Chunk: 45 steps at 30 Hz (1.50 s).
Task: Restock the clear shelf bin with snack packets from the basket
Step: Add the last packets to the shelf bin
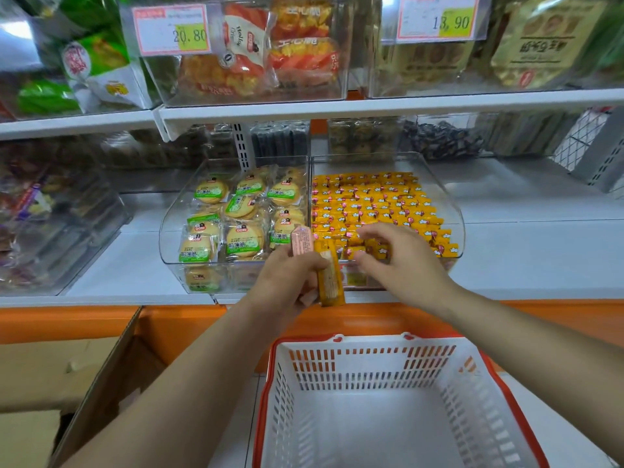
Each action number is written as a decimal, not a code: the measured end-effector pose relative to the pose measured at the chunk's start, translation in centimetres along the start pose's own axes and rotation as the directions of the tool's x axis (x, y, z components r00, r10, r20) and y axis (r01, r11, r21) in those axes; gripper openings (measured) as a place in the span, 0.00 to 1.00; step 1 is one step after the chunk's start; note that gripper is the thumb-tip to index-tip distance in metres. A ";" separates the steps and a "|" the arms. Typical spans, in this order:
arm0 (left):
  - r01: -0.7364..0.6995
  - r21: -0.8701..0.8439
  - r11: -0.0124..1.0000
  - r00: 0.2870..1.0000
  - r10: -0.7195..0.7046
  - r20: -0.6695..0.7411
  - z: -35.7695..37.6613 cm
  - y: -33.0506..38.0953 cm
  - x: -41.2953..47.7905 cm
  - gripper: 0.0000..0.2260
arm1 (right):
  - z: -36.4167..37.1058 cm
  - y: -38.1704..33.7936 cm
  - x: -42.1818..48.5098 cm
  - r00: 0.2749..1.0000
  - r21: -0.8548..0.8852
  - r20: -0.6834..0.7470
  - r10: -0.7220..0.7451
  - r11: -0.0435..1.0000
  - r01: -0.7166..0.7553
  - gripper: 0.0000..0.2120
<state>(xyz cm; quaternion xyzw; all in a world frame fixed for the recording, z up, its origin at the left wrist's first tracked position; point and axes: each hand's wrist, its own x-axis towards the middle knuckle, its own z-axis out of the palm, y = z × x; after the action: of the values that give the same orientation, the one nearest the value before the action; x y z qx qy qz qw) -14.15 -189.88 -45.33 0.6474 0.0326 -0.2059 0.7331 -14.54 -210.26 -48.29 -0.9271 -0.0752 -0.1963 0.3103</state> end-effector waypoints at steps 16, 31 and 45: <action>-0.075 -0.106 0.992 0.991 0.086 0.104 -0.2 -0.1 -0.2 0.15 | -2.0 -1.9 0.8 0.885 0.718 0.450 0.122 0.540 -0.440 0.16; -0.171 0.140 0.975 0.985 0.165 0.058 0.4 -1.5 -0.3 0.23 | -2.5 -2.8 1.1 0.910 0.732 0.348 0.224 0.542 -0.413 0.17; -0.190 -0.123 0.974 0.982 0.191 -0.008 -1.0 -0.2 -0.2 0.11 | -2.8 -3.6 1.6 0.899 0.836 0.338 0.278 0.349 -0.423 0.09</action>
<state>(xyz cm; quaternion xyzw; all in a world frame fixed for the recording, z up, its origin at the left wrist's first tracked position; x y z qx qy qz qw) -14.23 -188.89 -45.63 0.6005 -0.0183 -0.1335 0.7882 -14.97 -209.04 -43.61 -0.6243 0.0119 0.0089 0.7810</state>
